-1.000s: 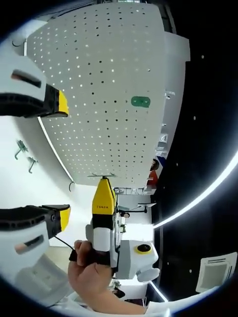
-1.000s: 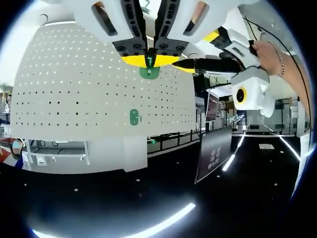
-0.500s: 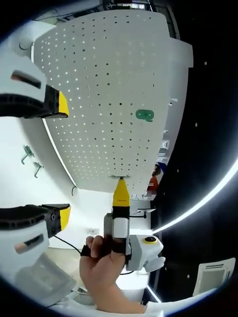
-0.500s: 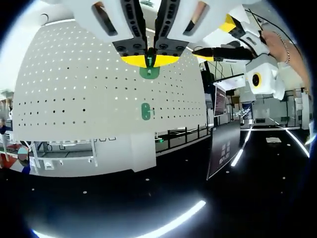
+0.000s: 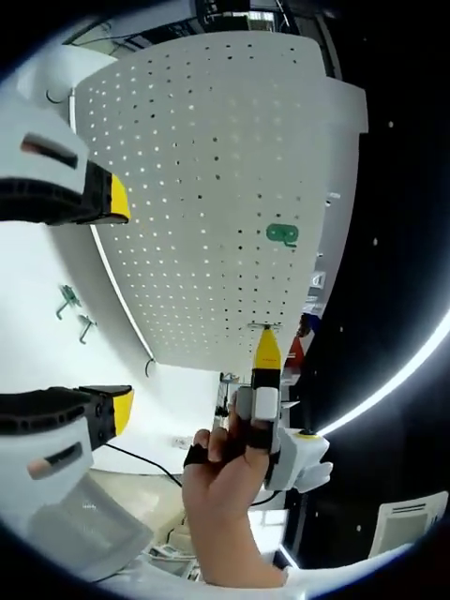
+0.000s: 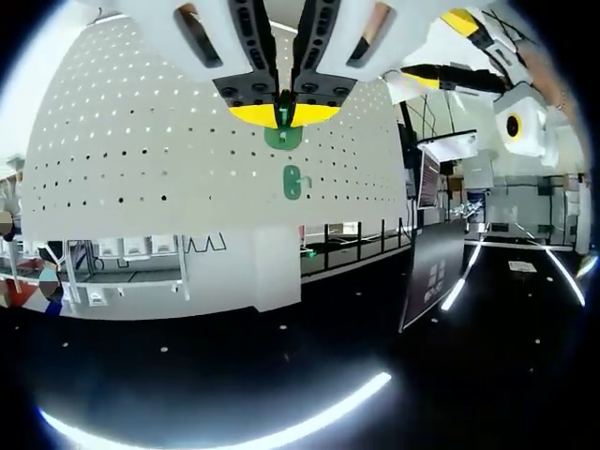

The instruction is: Insert the hook assembly into the mounting plate slot until the hook locks in place.

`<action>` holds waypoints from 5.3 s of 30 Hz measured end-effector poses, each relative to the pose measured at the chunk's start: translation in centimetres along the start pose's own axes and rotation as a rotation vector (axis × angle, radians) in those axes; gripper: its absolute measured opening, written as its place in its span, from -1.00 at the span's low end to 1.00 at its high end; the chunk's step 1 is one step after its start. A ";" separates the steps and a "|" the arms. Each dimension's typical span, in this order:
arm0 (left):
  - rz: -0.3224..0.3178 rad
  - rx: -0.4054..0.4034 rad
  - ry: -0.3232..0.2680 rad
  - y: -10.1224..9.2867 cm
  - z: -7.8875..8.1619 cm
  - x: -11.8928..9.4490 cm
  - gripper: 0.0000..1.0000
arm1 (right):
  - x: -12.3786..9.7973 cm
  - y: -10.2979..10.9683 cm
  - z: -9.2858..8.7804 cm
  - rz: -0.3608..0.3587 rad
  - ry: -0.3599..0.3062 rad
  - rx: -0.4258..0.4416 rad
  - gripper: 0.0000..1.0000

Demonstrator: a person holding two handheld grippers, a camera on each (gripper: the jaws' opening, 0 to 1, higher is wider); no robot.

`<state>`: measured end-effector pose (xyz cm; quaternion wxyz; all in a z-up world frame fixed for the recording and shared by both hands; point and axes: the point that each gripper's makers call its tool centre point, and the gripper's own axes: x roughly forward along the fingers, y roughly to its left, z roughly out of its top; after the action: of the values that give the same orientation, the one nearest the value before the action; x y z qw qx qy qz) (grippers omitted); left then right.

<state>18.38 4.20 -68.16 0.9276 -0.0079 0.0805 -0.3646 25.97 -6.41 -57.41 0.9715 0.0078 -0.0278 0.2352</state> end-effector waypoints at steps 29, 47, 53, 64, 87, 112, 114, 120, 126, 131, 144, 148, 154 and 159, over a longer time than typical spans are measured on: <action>0.051 -0.020 0.003 1.3 -0.6 -2.7 0.37 | 4.1 -1.6 2.2 -0.041 -0.049 -0.090 -0.97; 0.062 -0.019 0.008 1.8 -0.5 -2.9 0.36 | 6.7 -2.6 2.2 -0.062 -0.050 -0.103 -0.97; 0.062 -0.019 0.018 1.7 -0.8 -3.0 0.35 | 7.4 -2.8 2.0 -0.066 -0.041 -0.108 -0.97; 0.071 -0.034 0.037 1.7 -1.5 -3.2 0.34 | 8.7 -3.1 2.0 -0.066 -0.040 -0.117 -0.97; 0.078 -0.059 0.037 2.2 -1.8 -3.4 0.29 | 9.8 -3.1 2.1 -0.106 -0.032 -0.114 -0.97; 0.059 -0.080 -0.018 1.8 -0.8 -4.3 0.24 | 10.4 -3.1 1.6 -0.312 0.054 -0.078 -0.92; 0.053 -0.078 -0.023 1.7 -0.7 -4.3 0.24 | 10.4 -3.1 1.6 -0.316 0.054 -0.081 -0.92; 0.048 -0.081 -0.022 1.6 -0.9 -4.3 0.24 | 10.3 -3.1 1.6 -0.314 0.054 -0.064 -0.92; 0.049 -0.072 -0.023 1.6 -0.8 -4.2 0.24 | 10.2 -2.9 1.6 -0.284 0.055 -0.064 -0.88; 0.049 -0.079 -0.020 1.6 -0.8 -4.1 0.25 | 10.1 -2.8 0.8 -0.203 0.064 -0.028 -0.80; 0.038 -0.074 -0.019 1.3 -0.6 -3.6 0.26 | 9.4 -0.4 0.5 0.019 0.014 -0.059 -0.27; 0.031 -0.070 -0.014 1.1 -0.6 -3.3 0.27 | 9.0 0.0 0.2 0.053 0.013 -0.070 -0.12; 0.023 -0.064 -0.017 0.8 -0.4 -3.0 0.28 | 8.6 0.0 0.3 0.077 -0.005 -0.051 -0.03; 0.020 -0.060 -0.016 0.7 -0.3 -2.9 0.28 | 8.3 -0.1 0.4 0.088 -0.006 -0.051 -0.05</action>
<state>16.70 6.72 -68.13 0.9311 -0.0377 0.0842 -0.3529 33.39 -2.75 -56.53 0.9600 -0.0172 -0.0371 0.2769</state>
